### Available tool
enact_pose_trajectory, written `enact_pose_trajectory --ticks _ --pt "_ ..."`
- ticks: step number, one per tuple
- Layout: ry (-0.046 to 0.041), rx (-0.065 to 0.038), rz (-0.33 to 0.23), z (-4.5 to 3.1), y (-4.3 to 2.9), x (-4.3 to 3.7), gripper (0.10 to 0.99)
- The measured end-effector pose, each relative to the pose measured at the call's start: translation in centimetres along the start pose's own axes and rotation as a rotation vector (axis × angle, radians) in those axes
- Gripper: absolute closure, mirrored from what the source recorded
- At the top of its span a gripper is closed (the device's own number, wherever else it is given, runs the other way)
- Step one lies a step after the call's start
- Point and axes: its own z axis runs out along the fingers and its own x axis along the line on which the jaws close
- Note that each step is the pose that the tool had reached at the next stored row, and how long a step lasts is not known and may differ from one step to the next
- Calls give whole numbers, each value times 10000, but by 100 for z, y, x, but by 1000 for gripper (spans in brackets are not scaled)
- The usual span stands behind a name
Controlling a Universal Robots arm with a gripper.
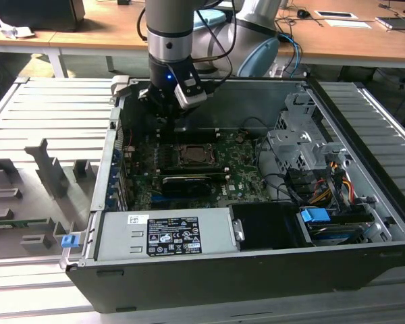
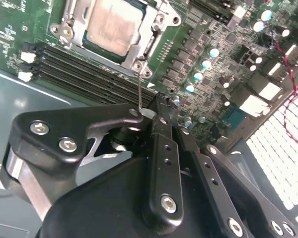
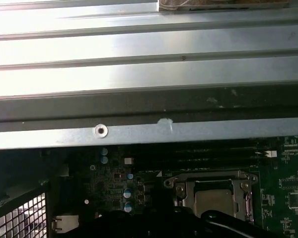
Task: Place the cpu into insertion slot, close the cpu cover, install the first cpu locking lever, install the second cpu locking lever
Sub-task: 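Install the first cpu locking lever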
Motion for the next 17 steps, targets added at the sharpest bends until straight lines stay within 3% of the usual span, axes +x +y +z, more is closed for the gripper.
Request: enact_pose_trajectory --ticks 6,11,14,16,17 --pt "0 0 -13 17 4 -100 980" --pt "5 2 -93 35 12 -262 980" --pt "-19 4 -551 40 12 -268 980" --pt "-51 -77 -664 42 12 -269 980" --pt "-53 -183 -679 42 11 -269 980"
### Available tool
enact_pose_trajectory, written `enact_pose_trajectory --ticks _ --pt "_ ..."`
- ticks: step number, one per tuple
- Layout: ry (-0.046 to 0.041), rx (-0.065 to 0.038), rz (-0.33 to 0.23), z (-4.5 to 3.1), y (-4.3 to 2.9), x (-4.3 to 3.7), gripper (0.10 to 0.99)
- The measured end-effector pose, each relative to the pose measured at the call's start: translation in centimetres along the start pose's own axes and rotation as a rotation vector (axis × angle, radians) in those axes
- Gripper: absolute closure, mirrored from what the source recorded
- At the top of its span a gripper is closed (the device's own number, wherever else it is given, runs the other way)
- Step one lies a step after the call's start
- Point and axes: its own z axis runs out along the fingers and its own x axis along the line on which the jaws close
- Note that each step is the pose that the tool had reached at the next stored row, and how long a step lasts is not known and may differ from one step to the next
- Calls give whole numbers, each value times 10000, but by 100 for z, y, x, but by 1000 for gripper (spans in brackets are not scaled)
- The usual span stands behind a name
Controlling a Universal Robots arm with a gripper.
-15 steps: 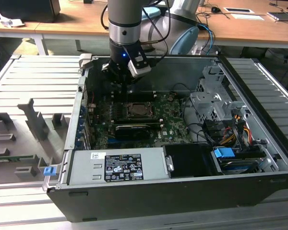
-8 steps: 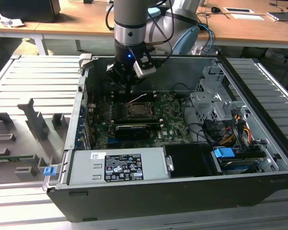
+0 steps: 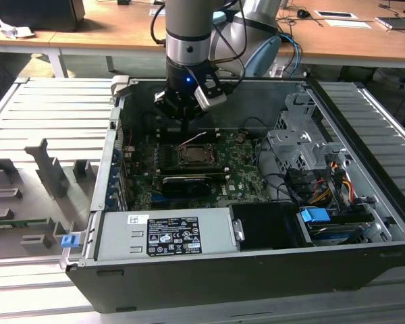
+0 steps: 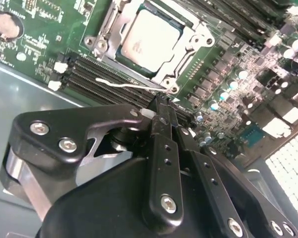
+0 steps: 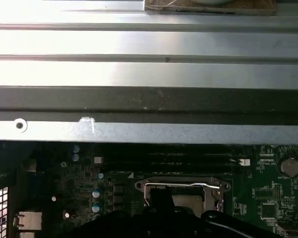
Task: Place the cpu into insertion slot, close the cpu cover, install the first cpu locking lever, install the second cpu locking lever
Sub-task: 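Install the first cpu locking lever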
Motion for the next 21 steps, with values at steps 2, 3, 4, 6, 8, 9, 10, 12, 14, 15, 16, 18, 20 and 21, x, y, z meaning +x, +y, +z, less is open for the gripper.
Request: enact_pose_trajectory --ticks 2,3,4,6,8,9,10,12,14,15,16,18,20,21 --pt "-9 -224 -6 0 -2 0 980" --pt "-19 -247 -7 6 -2 0 980" --pt "-28 -248 -11 16 -3 -1 980" --pt "-29 -246 -54 41 -6 -23 980" --pt "-26 -243 -118 71 -8 -50 980" --pt "-25 -243 -136 90 -9 -69 980" --pt "-24 -243 -140 110 -11 -75 980" --pt "-25 -242 -140 153 -14 -76 980" --pt "-34 -242 -184 182 -16 -80 980" --pt "-29 -243 -312 196 -17 -82 980" --pt "-21 -240 -382 197 -18 -82 980" --pt "-20 -242 -389 198 -18 -85 980" --pt "-22 -244 -388 199 -18 -95 980" --pt "-23 -245 -387 200 -18 -104 980"
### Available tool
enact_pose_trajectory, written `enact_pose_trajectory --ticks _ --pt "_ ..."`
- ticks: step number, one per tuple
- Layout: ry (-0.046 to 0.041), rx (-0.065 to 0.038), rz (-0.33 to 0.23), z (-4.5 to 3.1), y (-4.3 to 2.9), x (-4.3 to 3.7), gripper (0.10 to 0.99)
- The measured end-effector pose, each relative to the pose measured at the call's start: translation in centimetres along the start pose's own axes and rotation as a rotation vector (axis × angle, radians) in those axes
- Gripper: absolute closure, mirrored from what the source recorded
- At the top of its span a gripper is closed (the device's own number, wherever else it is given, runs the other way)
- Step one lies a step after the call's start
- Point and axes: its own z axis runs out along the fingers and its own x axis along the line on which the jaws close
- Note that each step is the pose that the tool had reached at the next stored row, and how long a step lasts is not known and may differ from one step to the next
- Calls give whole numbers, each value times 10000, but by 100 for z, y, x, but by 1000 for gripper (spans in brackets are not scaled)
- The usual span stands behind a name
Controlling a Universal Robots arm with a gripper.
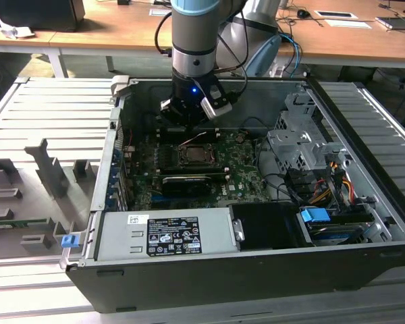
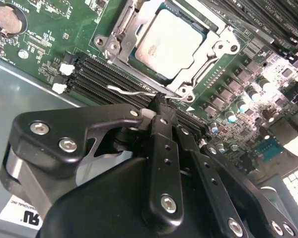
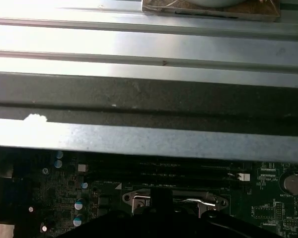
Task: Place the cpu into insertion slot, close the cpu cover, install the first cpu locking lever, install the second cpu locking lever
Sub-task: 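Install the first cpu locking lever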
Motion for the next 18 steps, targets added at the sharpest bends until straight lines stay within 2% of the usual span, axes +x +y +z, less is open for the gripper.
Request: enact_pose_trajectory --ticks 6,9,13,18 --pt "-9 -11 -118 19 2 -31 980" --pt "-12 -16 -107 37 53 -50 980" --pt "-15 -14 -68 67 47 -147 980" --pt "-17 -14 -47 127 46 -206 980"
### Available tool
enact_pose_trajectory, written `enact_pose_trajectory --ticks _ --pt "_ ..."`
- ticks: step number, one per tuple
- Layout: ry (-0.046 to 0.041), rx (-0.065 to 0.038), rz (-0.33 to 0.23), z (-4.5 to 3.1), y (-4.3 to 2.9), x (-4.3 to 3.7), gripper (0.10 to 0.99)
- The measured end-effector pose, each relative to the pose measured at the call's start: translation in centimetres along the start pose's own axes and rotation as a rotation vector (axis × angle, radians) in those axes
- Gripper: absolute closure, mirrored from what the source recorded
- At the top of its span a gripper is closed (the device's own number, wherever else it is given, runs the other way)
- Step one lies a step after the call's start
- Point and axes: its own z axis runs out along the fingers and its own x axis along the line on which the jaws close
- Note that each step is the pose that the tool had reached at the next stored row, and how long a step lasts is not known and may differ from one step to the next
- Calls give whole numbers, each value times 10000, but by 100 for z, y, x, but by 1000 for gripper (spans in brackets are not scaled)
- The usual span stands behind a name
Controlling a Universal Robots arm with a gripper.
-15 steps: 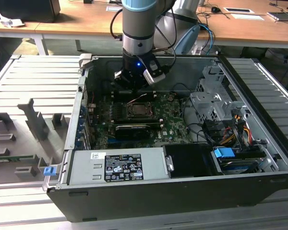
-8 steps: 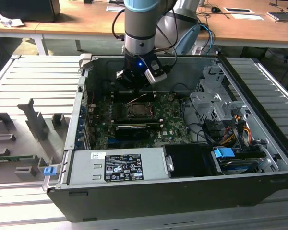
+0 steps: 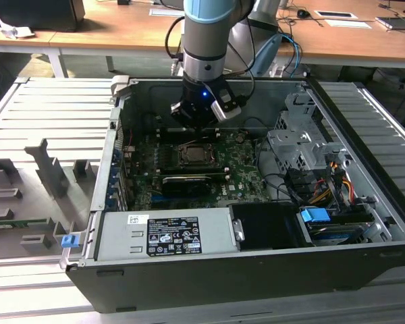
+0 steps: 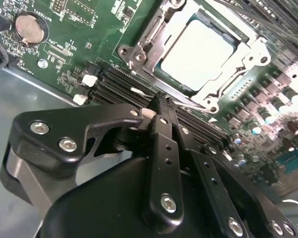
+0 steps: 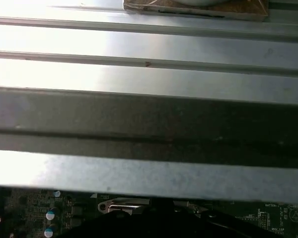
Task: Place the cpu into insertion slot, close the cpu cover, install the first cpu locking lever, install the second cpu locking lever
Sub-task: 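Install the first cpu locking lever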
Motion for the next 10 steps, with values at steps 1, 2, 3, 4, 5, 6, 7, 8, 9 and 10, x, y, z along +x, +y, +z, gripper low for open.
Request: enact_pose_trajectory --ticks 1,2,3,4,5,6,7,8,9,10 --pt "0 0 1 13 3 -7 980" --pt "-1 -1 1 24 7 -13 980" --pt "0 -1 1 38 9 -22 980" --pt "0 0 1 47 10 -30 980" --pt "0 0 1 58 10 -40 980" --pt "0 0 1 66 10 -51 980" --pt "0 0 1 80 9 -67 980" --pt "0 0 1 87 8 -76 980" --pt "0 0 1 93 8 -81 980" --pt "0 0 1 103 7 -88 980"
